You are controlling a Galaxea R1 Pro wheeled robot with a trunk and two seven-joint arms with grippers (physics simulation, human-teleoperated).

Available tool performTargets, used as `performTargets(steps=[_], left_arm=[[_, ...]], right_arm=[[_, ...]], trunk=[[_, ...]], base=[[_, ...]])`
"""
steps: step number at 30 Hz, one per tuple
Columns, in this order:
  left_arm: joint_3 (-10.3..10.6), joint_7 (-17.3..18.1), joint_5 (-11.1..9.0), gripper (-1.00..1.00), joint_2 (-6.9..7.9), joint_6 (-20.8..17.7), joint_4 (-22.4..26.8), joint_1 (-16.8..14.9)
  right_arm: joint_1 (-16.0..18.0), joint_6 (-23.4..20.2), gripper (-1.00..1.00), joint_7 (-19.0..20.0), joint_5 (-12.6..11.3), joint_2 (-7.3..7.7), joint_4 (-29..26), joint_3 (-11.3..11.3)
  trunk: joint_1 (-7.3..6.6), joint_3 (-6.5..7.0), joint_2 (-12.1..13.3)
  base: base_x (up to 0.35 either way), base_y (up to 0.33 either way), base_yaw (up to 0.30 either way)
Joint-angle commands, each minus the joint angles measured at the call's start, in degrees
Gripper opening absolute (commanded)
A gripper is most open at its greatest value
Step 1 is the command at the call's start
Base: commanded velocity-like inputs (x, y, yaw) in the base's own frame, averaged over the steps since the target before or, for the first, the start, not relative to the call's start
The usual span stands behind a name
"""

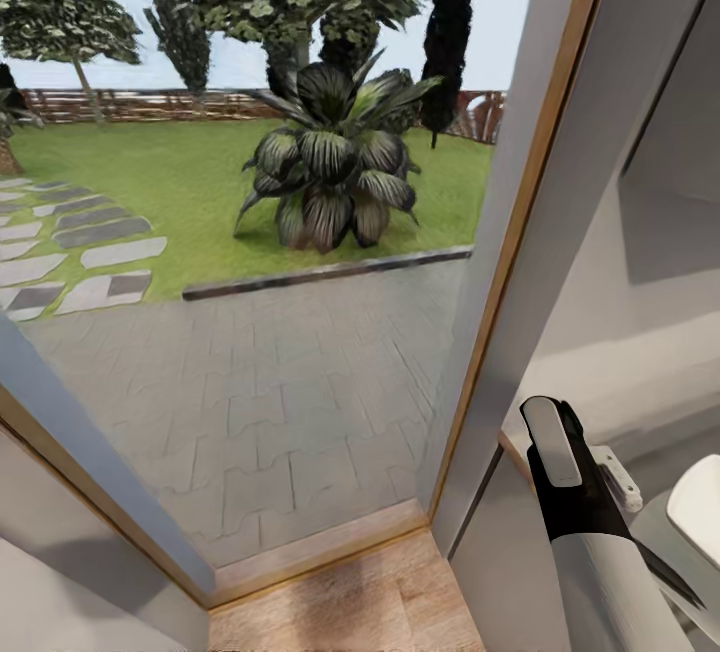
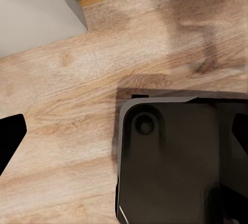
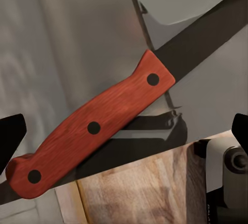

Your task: In the kitchen, take the Vidalia onion out of the sink, dice it on the chopping board with the paring knife, put the diced onion into the bowl on the countertop, then place both the paring knife and the chopping board into the sink.

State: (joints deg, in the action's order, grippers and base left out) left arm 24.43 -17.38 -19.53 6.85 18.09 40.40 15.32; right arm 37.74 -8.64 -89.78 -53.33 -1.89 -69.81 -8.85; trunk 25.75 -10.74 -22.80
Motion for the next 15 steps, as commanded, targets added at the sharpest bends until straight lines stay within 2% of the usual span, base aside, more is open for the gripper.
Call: performTargets(steps=[1,15], left_arm=[[0.4,-0.5,-0.5,1.0,0.1,0.2,0.1,0.0],[0.4,-0.5,-0.5,1.0,0.1,0.2,0.1,0.0]], right_arm=[[0.0,-0.6,1.0,-0.2,-0.2,-0.04,-0.1,-0.1],[0.0,-0.6,1.0,-0.2,-0.2,-0.05,-0.1,-0.1]], trunk=[[0.03,-0.19,-0.1],[0.03,-1.38,-0.1]], base=[[0.0,0.0,0.0],[0.0,0.0,0.0]])
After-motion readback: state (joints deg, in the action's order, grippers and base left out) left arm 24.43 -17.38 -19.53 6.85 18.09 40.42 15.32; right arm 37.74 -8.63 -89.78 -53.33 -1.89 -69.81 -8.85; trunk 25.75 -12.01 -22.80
